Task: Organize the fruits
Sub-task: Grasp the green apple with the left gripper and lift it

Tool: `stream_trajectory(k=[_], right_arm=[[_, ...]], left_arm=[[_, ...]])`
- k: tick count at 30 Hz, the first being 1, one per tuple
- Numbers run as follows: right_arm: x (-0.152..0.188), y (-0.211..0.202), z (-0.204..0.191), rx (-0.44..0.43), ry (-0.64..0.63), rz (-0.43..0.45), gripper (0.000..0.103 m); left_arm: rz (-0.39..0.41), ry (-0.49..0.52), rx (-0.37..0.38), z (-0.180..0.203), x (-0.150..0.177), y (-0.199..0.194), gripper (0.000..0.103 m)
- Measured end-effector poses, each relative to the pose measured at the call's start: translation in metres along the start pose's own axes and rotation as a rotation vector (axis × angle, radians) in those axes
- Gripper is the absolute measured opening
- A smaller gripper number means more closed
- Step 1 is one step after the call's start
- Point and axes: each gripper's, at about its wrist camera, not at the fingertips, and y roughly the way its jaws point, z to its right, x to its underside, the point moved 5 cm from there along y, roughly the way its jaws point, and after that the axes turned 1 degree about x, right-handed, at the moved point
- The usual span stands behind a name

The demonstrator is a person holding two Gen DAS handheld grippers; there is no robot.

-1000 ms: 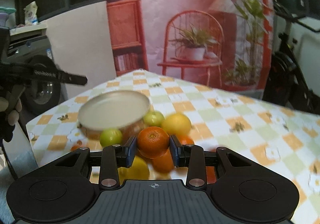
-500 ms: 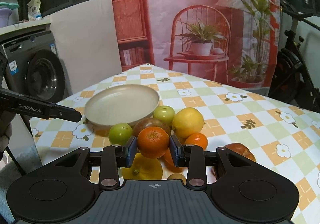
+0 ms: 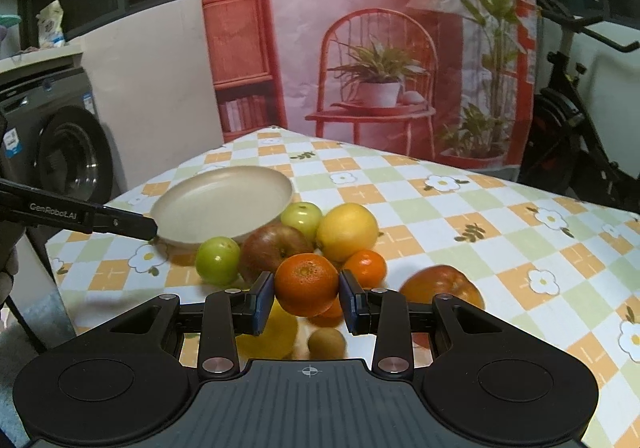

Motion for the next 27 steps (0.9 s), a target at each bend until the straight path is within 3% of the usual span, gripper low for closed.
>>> stream_trajectory(k=[13,15,18,27], right_arm=[[0.008,0.001,0.009,0.020,0.029,-0.009,0.032],[0.008,0.002,0.008,0.018,0.031,-0.009,0.032],[0.009,0.003,0.008,0.016,0.034,-0.012,0.032],[0.011,0.002,0.010,0.017,0.043,-0.013,0.032]], left_arm=[[-0.013,0.038,0.014,0.015,-0.001,0.016,0.029],[-0.021,0.044,0.012,0.016,0.000,0.020,0.035],[-0.037,0.053,0.016,0.018,0.000,0.029,0.054],[-0.073,0.123,-0.009,0.027,0.005,0.055,0.054]])
